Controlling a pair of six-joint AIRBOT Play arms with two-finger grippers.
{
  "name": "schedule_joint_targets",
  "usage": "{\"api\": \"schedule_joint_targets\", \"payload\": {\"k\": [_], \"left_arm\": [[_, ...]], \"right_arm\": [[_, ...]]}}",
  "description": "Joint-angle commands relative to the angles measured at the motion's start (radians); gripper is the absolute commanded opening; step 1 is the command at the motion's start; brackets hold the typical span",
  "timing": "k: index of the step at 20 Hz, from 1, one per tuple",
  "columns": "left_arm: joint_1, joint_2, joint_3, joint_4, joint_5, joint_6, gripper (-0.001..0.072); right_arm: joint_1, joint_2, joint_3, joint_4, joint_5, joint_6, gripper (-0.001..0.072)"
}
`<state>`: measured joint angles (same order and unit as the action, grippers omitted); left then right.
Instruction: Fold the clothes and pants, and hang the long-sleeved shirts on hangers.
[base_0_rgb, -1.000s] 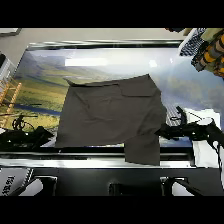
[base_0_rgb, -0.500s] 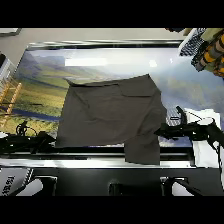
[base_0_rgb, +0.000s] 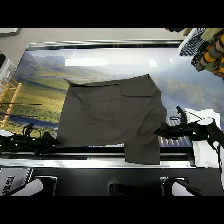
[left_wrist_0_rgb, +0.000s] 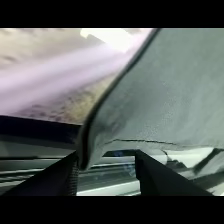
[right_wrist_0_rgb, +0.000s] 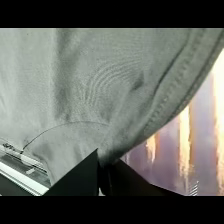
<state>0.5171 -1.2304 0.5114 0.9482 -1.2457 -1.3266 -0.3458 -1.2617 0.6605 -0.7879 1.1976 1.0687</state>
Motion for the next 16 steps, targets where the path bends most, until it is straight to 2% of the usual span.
{"api": "schedule_joint_targets", "payload": {"k": [1,3,6,8,11,14,16], "left_arm": [[-0.032,-0.026,0.0,0.021,0.069,-0.002,0.0343],[-0.031,-0.025,0.002,0.021,0.068,0.0,0.0015],[-0.031,-0.024,0.021,-0.01,0.069,0.002,0.0015],[-0.033,-0.022,0.056,-0.043,0.068,0.003,0.0014],[-0.057,-0.005,0.149,-0.138,0.064,0.003,0.0012],[-0.138,0.028,0.325,-0.197,0.064,0.015,0.0013],[-0.177,0.043,0.503,-0.198,0.064,0.011,0.0013]], "right_arm": [[0.0,0.001,0.001,0.012,0.006,0.0,0.0031],[0.0,0.001,0.001,0.021,0.012,0.0,0.0031],[0.0,0.001,0.001,0.069,0.045,-0.033,0.0031],[0.001,0.002,0.002,0.161,0.062,-0.068,0.003],[0.057,0.031,0.074,0.24,0.024,-0.097,0.0029],[0.171,0.04,0.298,0.204,-0.057,-0.03,0.0029],[0.228,0.04,0.519,0.097,-0.11,0.058,0.0029]]}}
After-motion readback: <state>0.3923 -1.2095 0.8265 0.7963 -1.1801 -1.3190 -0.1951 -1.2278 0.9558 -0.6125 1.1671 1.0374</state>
